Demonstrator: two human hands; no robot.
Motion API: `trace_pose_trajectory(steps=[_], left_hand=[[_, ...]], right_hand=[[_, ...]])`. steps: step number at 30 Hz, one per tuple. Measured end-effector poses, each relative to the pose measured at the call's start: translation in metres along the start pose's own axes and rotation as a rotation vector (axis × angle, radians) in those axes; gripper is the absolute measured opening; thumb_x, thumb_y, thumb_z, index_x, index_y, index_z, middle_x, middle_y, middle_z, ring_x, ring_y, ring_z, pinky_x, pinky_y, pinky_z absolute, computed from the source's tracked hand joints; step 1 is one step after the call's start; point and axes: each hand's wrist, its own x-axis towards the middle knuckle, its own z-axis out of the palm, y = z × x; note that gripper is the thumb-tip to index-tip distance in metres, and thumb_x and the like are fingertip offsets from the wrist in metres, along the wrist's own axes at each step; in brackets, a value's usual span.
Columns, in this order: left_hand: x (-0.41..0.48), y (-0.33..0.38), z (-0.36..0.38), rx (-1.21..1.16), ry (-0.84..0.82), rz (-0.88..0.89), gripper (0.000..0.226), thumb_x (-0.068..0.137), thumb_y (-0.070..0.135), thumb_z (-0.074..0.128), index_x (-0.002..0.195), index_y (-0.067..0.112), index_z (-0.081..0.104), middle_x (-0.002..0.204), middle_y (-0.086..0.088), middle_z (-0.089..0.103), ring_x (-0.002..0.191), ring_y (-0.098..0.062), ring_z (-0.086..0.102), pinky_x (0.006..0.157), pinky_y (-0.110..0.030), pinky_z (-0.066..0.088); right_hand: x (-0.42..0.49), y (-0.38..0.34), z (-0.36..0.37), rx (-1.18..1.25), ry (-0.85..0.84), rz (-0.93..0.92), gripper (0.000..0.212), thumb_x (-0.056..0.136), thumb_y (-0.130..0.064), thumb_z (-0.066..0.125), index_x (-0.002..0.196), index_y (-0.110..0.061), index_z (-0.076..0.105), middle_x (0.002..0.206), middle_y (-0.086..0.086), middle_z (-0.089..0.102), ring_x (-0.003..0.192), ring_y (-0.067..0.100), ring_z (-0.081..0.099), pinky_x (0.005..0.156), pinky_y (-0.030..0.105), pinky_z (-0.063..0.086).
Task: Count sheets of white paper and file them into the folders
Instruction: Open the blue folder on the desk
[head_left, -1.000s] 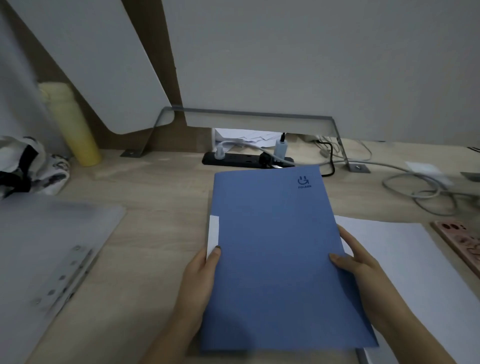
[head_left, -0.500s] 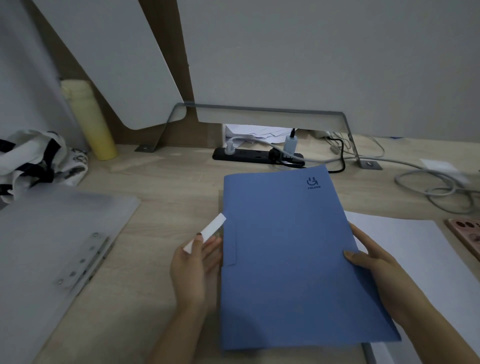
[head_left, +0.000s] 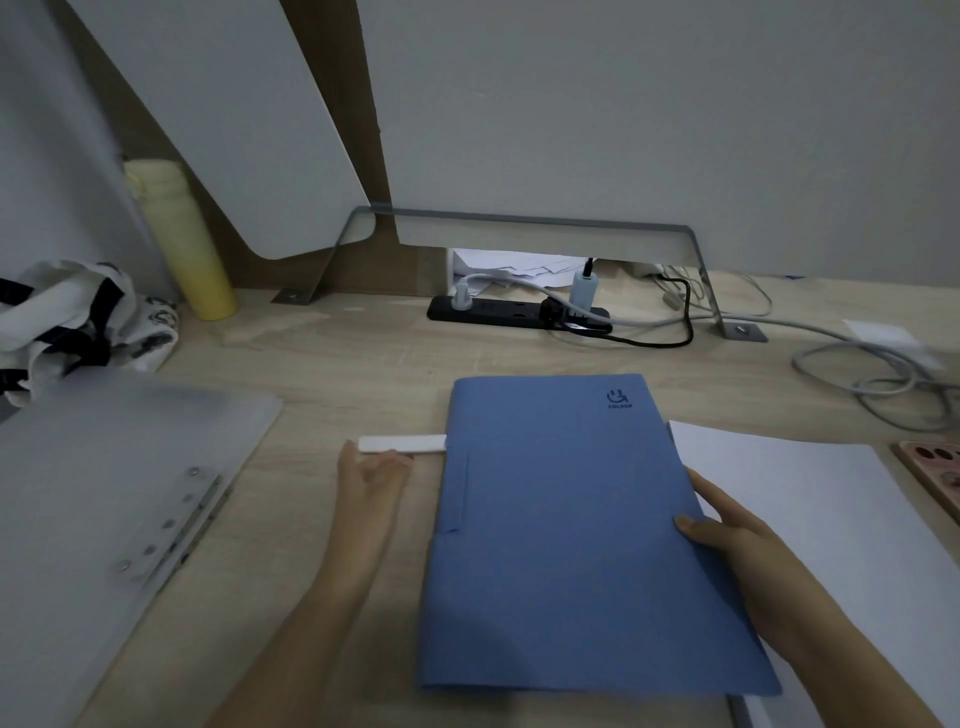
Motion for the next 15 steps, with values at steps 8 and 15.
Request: trace_pose_trajectory(steps=[8,15], left_hand=[[-0.026,-0.047,0.002,0.785,-0.23,0.402,0.091,0.067,0.064,0.013,0.146,0.018,0.027,0.14,0.021,0.014,0.134,0.006,0.01,0.116,-0.016,0.0],[-0.03,-0.022,0.003,0.286,-0.199,0.105,0.049,0.093,0.024,0.054,0.14,0.018,0.04,0.135,0.019,0.03,0.137,-0.005,0.027,0.109,-0.017,0.017]], right_hand=[[-0.008,0.0,0.035,-0.276,0.098,-0.073,0.05,0.092,-0.002,0.043,0.131,-0.034,0.047,0.114,-0.002,0.063,0.096,0.021,0.061,0.084,0.036,0.048],[-0.027,-0.038,0.045,0.036,-0.106,-0.056,0.033,0.096,-0.034,0.038,0.089,-0.025,0.069,0.085,0.005,0.07,0.071,0.019,0.065,0.058,0.017,0.048]])
